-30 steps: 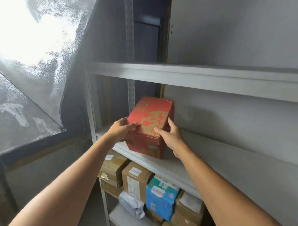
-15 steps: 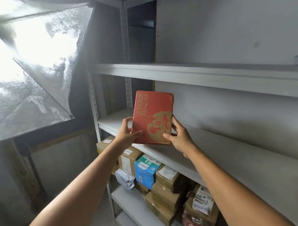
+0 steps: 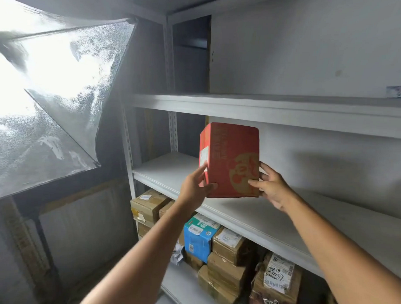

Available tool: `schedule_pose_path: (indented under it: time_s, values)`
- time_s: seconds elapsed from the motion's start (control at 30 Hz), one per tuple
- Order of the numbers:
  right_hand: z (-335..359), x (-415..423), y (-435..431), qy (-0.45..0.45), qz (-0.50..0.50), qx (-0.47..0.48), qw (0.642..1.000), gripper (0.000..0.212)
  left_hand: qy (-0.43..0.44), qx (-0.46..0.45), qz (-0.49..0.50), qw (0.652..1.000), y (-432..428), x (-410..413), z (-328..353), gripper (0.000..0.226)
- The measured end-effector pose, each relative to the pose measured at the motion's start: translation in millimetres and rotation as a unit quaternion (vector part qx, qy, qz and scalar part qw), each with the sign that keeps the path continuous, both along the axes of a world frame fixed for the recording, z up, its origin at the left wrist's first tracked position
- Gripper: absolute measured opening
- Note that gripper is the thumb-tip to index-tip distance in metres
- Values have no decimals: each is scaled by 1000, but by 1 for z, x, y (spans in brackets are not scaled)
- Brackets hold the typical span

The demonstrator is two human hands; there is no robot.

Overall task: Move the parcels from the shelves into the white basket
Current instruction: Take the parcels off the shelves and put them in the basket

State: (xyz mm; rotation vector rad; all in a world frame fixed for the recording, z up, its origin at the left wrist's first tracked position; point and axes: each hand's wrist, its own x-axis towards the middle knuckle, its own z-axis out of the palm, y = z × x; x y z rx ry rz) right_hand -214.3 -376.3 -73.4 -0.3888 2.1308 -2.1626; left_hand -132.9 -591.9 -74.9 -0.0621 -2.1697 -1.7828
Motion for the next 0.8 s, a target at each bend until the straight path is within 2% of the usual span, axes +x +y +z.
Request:
schedule_pose_path:
  time_s: [0.2, 0.4, 0.57, 0.67, 0.8]
  values:
    - [10, -11, 27, -45, 5, -13, 999, 71, 6, -25, -3, 1000, 26, -11, 0, 78]
    - [13, -5, 31, -41, -3, -20, 999, 72, 15, -24, -22, 999, 24, -17, 1, 76]
    - [7, 15, 8, 33, -22, 22, 999, 84, 40, 56, -63, 996, 15, -21, 5, 72]
    - [3, 28, -12, 77, -29, 67, 994, 95, 36, 55, -55, 996, 5, -28, 7, 66]
    - [3, 44, -37, 146, -129, 169, 966, 91, -7, 72, -75, 995, -11, -40, 4, 56]
